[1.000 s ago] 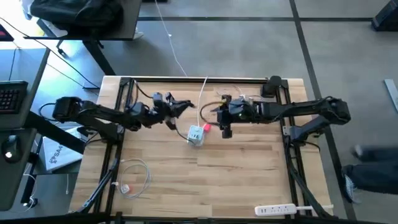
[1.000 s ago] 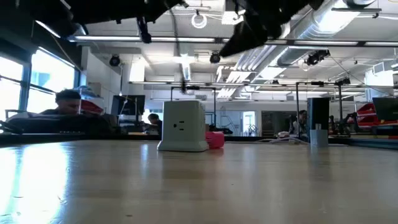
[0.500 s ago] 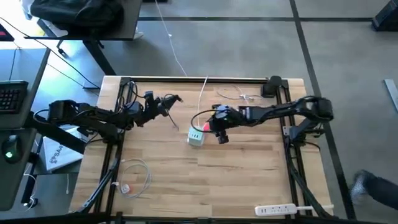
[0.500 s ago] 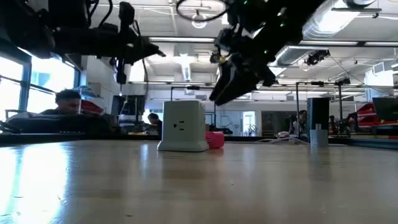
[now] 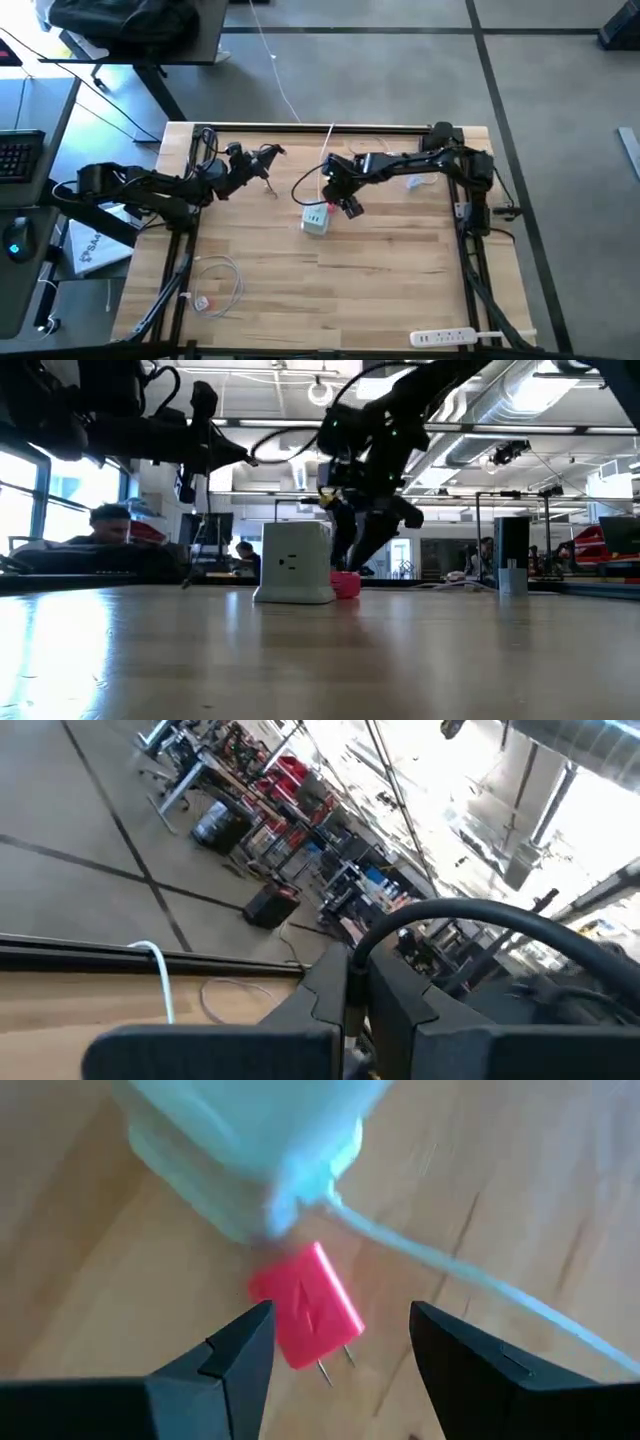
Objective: Insert USB
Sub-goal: Insert the black charger cable into the pink charger adapter
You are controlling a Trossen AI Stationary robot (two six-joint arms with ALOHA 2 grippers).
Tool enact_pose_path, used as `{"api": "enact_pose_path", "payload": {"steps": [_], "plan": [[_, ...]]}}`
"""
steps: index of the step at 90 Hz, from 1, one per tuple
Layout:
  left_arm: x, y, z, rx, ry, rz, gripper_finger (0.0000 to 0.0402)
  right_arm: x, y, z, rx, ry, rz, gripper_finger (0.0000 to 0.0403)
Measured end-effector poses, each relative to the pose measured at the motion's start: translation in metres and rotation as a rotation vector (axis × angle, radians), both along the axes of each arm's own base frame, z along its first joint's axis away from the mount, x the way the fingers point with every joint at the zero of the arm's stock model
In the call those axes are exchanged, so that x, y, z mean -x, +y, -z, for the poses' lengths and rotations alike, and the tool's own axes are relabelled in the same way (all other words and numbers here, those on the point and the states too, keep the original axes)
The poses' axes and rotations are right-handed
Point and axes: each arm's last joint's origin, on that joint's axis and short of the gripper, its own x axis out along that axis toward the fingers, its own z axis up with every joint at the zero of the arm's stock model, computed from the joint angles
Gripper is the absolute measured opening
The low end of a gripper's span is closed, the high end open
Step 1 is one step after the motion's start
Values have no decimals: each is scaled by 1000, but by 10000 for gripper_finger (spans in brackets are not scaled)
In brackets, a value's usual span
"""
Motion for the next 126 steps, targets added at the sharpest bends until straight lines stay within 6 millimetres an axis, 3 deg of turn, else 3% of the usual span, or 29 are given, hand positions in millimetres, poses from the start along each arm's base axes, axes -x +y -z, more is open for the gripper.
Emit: {"api": "enact_pose_path", "payload": {"steps": [18,37,51,78,101,126], "plan": [[0,0,2,7,25,1,3,-2,3,17,-3,43,-39,199],[0,0,2,1,30,0,3,-3,11,15,66,58,-31,200],[0,0,2,0,29,0,3,-2,15,4,47,44,80,200],[0,0,2,-2,31,-5,3,-4,17,8,-126,38,326,200],[-1,0,4,-7,58,-8,3,-10,16,9,-152,-12,400,200],[-1,0,5,-4,74,-10,3,-15,14,23,-135,-18,412,200]]}}
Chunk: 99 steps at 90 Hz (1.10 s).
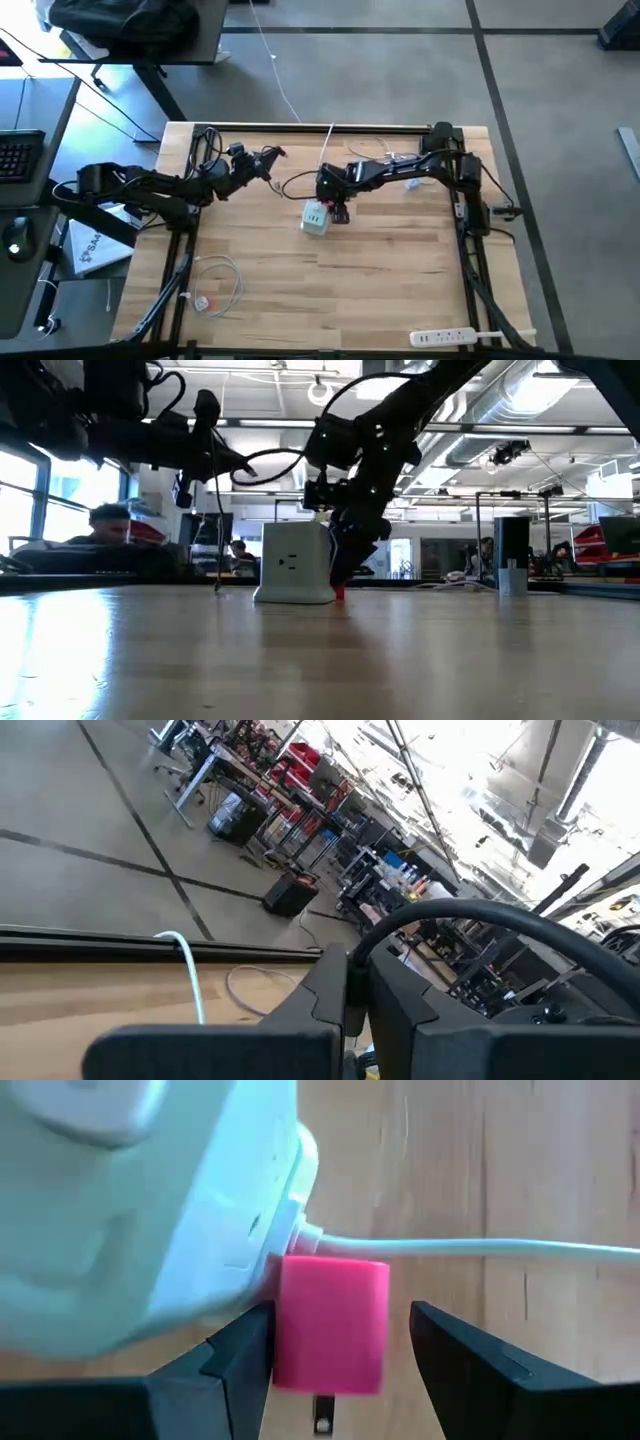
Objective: Insert USB
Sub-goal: Insert the black charger cable into the pink charger adapter
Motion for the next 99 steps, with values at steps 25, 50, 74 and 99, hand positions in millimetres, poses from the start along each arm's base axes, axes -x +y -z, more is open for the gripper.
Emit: {"api": "enact_pose_path", "payload": {"steps": [25,50,74,99], "plan": [[-1,-1,1,-37,38,55,3,-2,-1,8,-2,6,21,173],[-2,-3,-1,-89,62,131,3,3,-1,-3,38,20,35,115],[7,-8,-23,-150,-71,282,3,31,-1,-95,207,-136,121,115],[24,-21,-62,-457,-390,465,3,50,27,-177,94,-527,17,115]]}}
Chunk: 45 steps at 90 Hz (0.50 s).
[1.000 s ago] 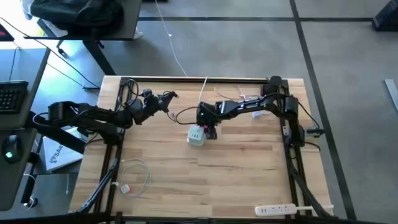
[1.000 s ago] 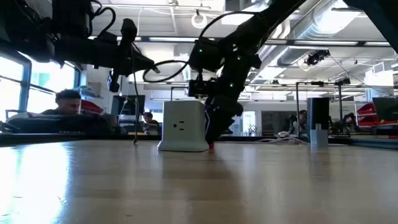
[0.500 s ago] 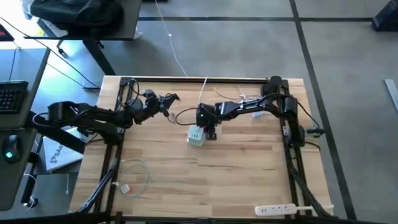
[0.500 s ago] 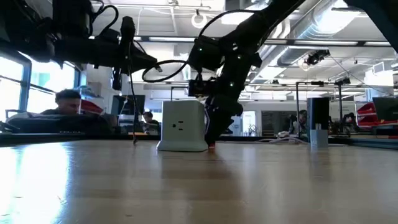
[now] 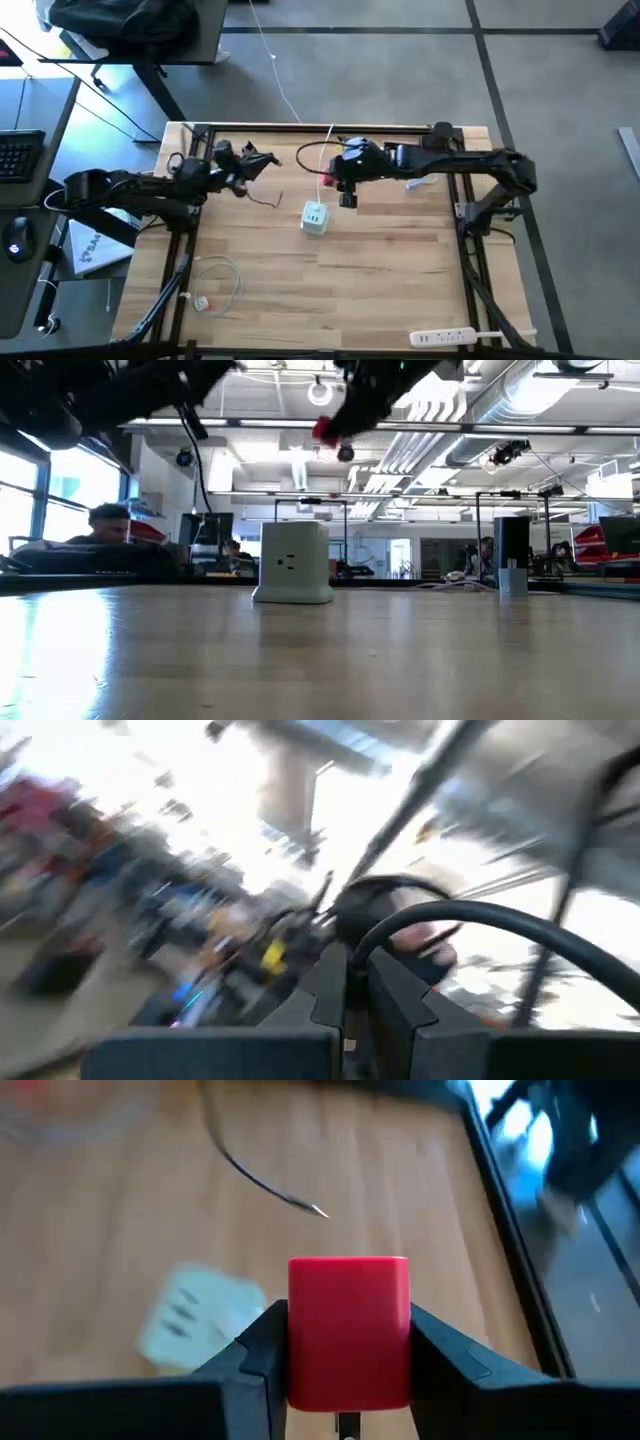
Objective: Insert USB
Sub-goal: Insert the black charger cable into the pink charger adapter
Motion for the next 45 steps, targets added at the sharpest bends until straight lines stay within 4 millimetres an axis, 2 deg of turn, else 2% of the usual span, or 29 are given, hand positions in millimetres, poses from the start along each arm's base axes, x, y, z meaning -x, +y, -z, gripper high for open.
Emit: {"api": "enact_pose_path", "payload": {"steps": [12,31,45], "plan": [[7,-4,-9,-93,-106,30,3,-3,13,-15,-19,-131,-76,115],[8,-7,-17,-152,-132,62,3,-18,33,-17,-17,-252,-184,115],[6,-10,-21,-189,-141,84,3,-26,39,-12,2,-274,-213,115]]}}
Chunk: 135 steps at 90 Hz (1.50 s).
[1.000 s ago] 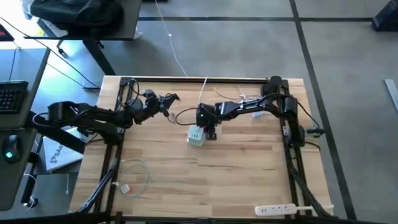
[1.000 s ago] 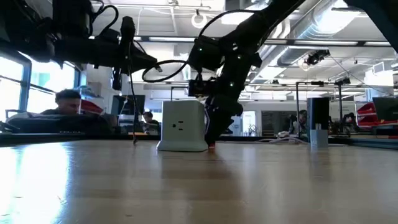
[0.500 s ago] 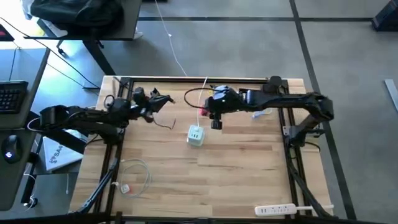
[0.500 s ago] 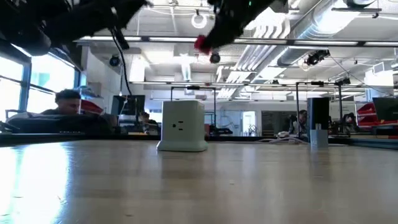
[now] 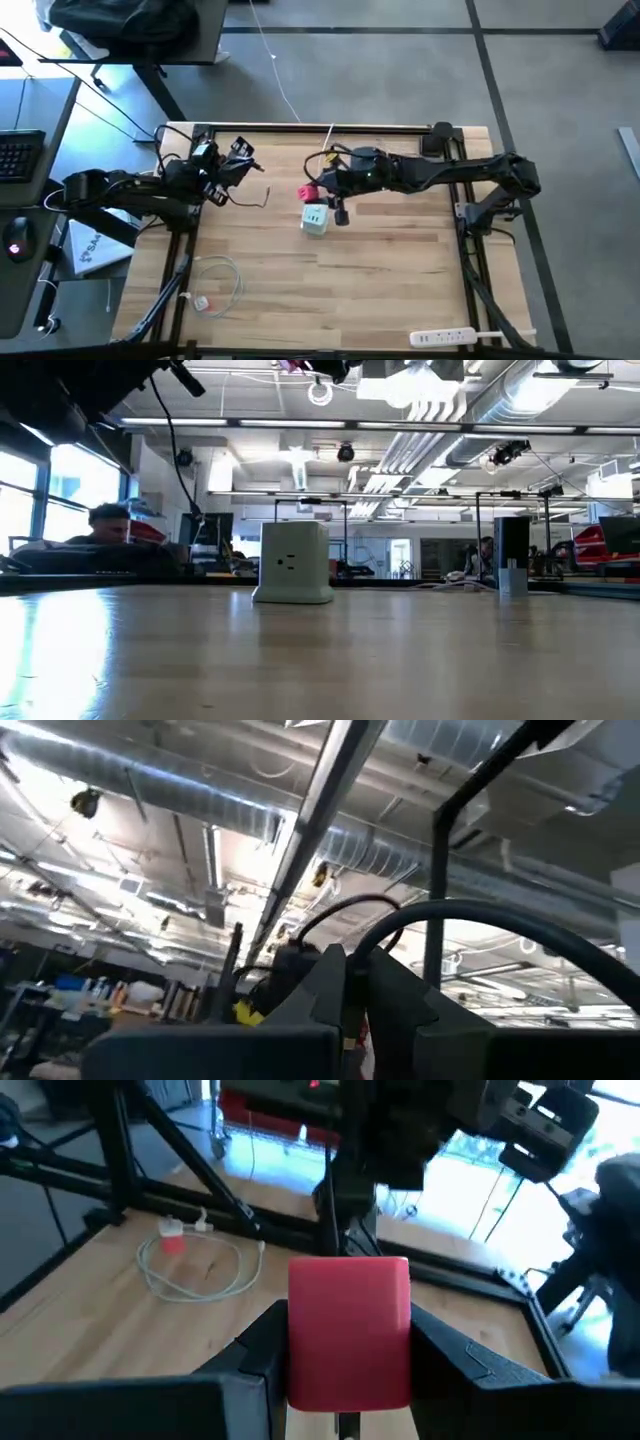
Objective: Insert USB
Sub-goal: Insert the black charger cable into the pink charger adapter
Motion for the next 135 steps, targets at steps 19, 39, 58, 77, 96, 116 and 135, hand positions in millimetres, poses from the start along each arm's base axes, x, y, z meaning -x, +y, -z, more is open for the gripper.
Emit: {"api": "enact_pose_path", "payload": {"steps": [19,39,58,77,96,116,135], "plan": [[-1,-5,1,-64,7,31,3,-4,0,5,6,-2,-2,115],[-2,-15,1,-231,6,85,3,-5,0,3,10,-24,-14,115],[-3,-29,3,-403,-23,157,3,-6,5,1,20,-40,-30,115],[-3,-40,3,-485,-69,159,3,-16,16,12,42,-58,-66,115],[-2,-47,4,-531,-83,225,3,-26,18,26,35,-43,-69,115],[-2,-50,4,-559,-96,233,3,-33,19,35,34,-39,-69,115],[-7,-49,8,-570,-44,198,3,-38,19,45,63,-22,-87,115]]}}
